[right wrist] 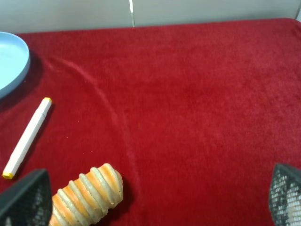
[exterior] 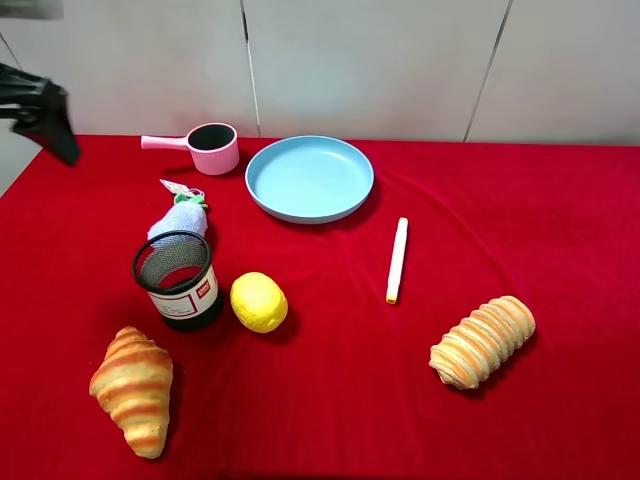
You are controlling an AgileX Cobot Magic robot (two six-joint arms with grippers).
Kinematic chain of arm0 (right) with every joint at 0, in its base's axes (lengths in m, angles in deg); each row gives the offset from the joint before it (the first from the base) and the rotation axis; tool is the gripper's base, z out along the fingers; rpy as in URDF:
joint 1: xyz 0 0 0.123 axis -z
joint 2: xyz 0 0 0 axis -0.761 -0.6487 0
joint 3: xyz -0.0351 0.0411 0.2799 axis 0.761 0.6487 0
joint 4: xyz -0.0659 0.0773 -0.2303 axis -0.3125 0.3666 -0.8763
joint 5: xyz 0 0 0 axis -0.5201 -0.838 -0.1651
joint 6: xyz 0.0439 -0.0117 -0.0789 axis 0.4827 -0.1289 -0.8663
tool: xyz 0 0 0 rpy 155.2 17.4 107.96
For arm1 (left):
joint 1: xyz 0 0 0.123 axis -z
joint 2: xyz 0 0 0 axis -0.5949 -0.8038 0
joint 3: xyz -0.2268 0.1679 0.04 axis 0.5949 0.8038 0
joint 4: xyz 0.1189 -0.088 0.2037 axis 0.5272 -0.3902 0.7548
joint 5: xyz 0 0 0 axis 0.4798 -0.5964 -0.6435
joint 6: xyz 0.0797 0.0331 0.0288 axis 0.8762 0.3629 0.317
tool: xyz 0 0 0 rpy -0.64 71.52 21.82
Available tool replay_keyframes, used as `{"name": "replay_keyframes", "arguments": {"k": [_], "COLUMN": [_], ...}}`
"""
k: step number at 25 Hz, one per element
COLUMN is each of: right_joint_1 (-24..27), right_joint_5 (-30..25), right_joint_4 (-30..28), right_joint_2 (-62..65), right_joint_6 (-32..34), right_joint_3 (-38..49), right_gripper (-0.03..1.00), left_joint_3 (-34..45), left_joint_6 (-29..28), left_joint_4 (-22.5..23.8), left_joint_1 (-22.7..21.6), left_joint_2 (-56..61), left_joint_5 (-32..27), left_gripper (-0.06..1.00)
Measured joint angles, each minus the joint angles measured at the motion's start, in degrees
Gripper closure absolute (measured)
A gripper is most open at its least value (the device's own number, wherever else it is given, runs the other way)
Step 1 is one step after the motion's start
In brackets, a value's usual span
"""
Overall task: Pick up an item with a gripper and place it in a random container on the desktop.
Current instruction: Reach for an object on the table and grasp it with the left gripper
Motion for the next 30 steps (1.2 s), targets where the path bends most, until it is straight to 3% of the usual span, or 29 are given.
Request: {"name": "replay_keyframes", "arguments": {"k": [15,30], "right_joint_1": [0.00,0.00], "right_joint_5": [0.00,0.00], "right_joint_4": [0.00,0.00], "right_joint_2": [0.00,0.00], "right_joint_6": [0.00,0.00], "right_joint_3": [0.00,0.00], "right_gripper": [0.28,0.28], "left_joint_3": [-6.95,-7.16], "left_joint_6": [-1.58,-2.77], "left_joint_4": [-0.55,-3.86], "left_joint_1": [8.18,8.81], "left_joint_2": [-18.42,-28.38], "left_joint_5": [5.30,11.34], "left_gripper": [-0.03,-0.03]}}
